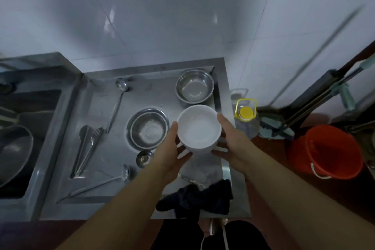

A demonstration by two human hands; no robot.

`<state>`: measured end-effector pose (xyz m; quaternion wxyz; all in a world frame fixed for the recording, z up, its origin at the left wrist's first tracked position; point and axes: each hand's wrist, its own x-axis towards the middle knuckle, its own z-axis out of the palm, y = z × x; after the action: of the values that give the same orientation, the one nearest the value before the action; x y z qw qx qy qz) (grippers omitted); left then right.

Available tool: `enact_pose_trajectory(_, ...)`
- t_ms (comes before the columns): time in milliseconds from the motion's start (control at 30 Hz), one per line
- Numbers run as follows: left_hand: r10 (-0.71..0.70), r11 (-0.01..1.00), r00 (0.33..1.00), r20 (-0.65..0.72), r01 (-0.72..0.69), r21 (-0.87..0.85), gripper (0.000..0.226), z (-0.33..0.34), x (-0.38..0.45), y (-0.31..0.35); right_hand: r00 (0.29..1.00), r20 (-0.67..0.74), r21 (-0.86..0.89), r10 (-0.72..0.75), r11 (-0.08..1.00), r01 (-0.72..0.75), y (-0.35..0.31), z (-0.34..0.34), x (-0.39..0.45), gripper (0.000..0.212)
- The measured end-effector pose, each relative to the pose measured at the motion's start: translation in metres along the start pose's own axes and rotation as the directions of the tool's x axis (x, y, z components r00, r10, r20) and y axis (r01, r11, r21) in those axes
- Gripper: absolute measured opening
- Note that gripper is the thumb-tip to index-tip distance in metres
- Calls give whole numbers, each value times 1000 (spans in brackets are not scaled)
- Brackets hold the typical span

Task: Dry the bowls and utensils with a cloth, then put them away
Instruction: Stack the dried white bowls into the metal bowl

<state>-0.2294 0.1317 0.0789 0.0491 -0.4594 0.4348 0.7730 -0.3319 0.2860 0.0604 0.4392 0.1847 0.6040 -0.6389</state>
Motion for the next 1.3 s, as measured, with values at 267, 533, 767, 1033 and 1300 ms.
enact_pose_trajectory(267, 74, 996, 997, -2, -74, 58, 56, 9, 64, 78, 999, -17, 55, -41, 998, 42, -77, 35, 40, 60)
enact_pose_trajectory(533, 39, 997, 999, 35, -41, 72, 50, 26, 164, 137, 996, -82, 188, -41, 981, 56, -126, 67, 130, 71)
enact_pose_trajectory(767, 2, 993, 998, 66, -10, 118, 50, 33, 252, 150, 984, -177, 266, -30, 961, 77, -137, 79, 217, 77)
enact_pose_trajectory(1033, -53, 997, 996, 71, 49, 58, 58, 29, 311, 136, 966, -257, 242, 30, 970, 35, -128, 81, 259, 78)
enact_pose_trajectory(1300, -60, 998, 997, 38, 59, 27, 56, 27, 331, 123, 967, -251, 273, 34, 961, 37, -121, 78, 269, 70)
